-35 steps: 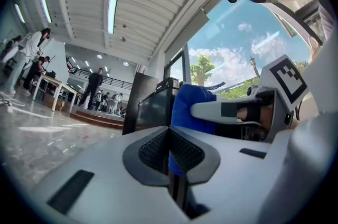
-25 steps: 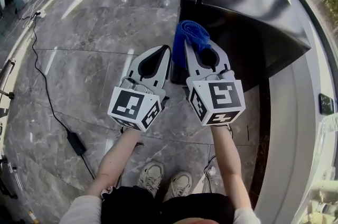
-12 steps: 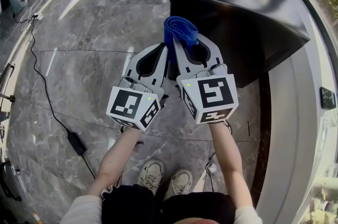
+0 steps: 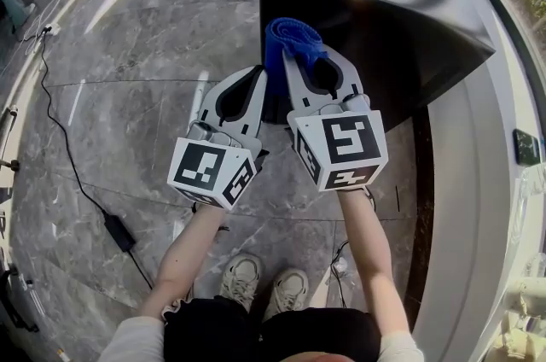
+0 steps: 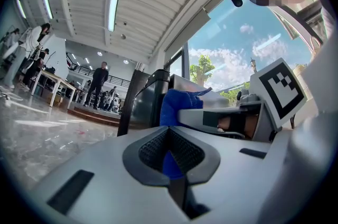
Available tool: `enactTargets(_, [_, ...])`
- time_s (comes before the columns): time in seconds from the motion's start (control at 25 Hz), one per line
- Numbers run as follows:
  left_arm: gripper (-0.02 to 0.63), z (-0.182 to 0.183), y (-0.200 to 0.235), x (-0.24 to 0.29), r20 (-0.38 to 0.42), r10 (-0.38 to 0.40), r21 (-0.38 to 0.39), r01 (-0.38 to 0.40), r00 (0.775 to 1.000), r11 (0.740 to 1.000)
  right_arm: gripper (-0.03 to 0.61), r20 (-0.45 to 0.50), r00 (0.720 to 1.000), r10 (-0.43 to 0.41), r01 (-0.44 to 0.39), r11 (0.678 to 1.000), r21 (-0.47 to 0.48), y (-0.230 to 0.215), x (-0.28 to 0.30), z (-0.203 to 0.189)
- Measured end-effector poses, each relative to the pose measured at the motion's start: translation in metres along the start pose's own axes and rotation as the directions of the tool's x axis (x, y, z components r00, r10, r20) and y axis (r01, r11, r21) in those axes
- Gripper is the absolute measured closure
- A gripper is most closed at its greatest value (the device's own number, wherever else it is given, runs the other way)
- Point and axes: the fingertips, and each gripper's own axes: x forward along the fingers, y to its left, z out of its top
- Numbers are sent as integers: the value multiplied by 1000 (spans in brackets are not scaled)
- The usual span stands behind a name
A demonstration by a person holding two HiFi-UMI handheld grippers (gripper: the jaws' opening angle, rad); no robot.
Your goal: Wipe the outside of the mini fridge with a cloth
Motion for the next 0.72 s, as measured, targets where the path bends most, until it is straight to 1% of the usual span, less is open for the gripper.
enactTargets(0.2, [611,-9,-18,11,-2,-35,-34,35,999,999,514,-3,996,-85,85,996,-21,-30,-22,-2])
enactTargets(0.32, [611,-14,-37,22,-9,-84,-25,84,996,996,513,-8,988,-154,154,988,-18,-57,-41,-4])
enactTargets(0.56, [611,-21,-81,47,-9,-183,1,183,983,983,514,-19,960,-278,277,960,-37,-113,-79,-8])
enactTargets(0.72, [611,-31,-100,59,-22,-227,-7,227,974,974,514,-19,930,-366,365,930,-45,-150,-102,-8])
